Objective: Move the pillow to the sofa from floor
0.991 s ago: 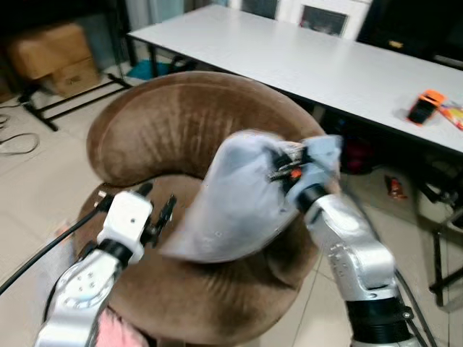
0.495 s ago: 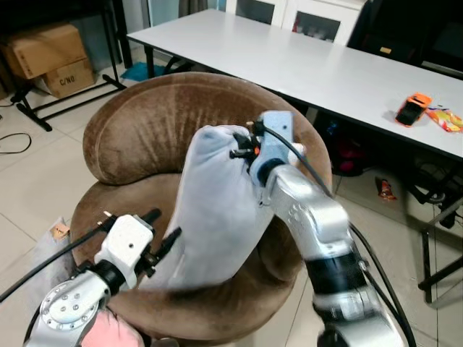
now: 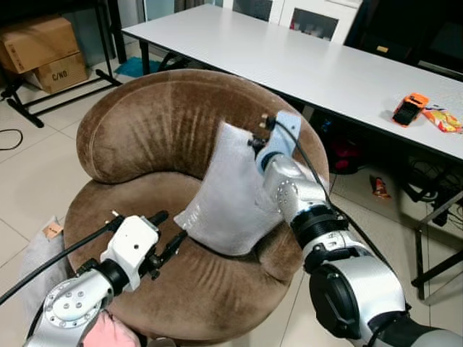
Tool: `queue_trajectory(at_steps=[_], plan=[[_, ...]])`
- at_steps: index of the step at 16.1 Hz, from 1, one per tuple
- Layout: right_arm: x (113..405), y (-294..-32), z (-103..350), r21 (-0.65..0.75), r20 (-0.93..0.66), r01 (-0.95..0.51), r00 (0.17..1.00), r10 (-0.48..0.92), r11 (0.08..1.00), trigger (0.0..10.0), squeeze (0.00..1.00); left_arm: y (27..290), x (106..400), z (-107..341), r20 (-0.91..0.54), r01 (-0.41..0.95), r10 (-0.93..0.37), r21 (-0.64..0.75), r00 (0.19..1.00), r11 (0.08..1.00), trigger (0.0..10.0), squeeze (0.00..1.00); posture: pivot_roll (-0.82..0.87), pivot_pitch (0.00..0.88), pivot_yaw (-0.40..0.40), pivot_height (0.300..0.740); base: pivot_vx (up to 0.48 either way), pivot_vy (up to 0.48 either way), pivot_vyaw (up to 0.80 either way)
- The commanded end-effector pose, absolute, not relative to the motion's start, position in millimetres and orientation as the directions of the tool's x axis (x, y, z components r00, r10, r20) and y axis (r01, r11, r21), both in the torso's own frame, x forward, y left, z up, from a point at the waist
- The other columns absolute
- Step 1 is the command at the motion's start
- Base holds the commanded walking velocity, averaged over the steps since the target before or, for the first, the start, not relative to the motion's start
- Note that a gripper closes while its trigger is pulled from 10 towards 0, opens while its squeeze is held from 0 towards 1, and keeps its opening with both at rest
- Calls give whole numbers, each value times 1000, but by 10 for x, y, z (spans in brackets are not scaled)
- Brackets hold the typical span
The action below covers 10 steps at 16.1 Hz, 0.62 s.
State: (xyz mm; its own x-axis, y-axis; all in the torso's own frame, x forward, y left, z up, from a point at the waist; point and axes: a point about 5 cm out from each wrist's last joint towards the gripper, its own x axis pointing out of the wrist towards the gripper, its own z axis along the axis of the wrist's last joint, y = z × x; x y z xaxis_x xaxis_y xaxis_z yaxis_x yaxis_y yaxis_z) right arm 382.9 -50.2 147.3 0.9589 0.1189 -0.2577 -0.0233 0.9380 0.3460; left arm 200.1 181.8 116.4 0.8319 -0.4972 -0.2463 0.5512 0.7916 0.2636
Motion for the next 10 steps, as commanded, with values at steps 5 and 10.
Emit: queue_trajectory(at_steps=[5, 10], plan=[[3350, -1032, 1697, 269, 116, -320, 947, 299, 909, 10000, 0, 1736, 2131, 1195, -126, 370, -349, 254, 929, 894, 10000, 0, 80, 0, -106, 740, 0, 0, 0], [2448, -1664, 969, 37, -234, -106, 966, 112, 994, 10000, 0, 1750, 2015, 1078, -115, 231, -209, 242, 971, 942, 10000, 0, 34, 0, -82, 740, 0, 0, 0]])
